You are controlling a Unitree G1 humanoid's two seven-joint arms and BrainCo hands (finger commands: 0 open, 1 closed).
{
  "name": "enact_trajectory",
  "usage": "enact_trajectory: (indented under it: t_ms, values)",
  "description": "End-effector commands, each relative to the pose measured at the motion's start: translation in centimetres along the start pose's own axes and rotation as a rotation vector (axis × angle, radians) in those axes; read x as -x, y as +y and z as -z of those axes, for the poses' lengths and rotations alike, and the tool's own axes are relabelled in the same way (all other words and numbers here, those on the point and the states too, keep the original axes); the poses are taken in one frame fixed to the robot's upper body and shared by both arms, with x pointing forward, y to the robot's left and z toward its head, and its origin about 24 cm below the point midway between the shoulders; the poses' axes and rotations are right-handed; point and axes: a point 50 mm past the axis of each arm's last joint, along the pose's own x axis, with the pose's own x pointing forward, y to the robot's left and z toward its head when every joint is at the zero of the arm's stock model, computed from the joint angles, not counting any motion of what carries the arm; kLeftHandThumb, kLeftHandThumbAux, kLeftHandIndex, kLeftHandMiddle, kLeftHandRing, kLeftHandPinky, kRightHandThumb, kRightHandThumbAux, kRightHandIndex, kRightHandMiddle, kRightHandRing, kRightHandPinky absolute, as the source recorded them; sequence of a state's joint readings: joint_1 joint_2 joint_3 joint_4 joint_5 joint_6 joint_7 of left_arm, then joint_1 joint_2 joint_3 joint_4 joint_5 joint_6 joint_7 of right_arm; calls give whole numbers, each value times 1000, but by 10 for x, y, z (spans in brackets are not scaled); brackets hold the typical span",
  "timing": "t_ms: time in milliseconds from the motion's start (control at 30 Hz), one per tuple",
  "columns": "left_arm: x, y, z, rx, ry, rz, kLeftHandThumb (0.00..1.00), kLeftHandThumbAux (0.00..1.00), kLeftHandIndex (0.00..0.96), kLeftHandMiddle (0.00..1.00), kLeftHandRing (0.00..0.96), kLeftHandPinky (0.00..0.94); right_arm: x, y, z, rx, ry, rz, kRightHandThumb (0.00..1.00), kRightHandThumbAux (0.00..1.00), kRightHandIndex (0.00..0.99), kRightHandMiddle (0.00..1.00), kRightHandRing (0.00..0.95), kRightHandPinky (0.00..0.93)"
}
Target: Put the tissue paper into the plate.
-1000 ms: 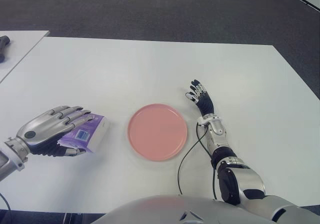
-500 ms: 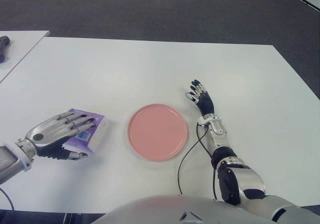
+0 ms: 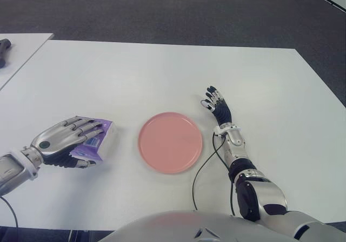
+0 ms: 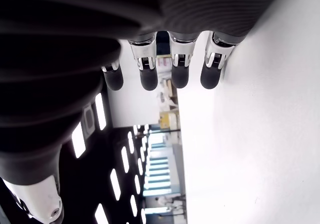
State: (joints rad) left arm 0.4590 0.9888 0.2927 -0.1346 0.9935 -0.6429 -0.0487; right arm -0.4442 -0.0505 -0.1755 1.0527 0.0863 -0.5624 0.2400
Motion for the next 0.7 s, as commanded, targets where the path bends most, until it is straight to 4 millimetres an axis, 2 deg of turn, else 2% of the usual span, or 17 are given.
enact_trajectory:
  t_ms: [33, 700]
  values:
    - [-3, -7, -3, -11, -12, 27, 131, 181, 0, 0, 0, 0, 23, -6, 34, -41, 169, 40, 98, 707, 0, 0, 0, 0]
    - [-14, -23, 2, 23, 24, -51, 95, 218, 0, 0, 0, 0, 23, -8, 34, -41, 171, 41, 98, 707, 0, 0, 0, 0]
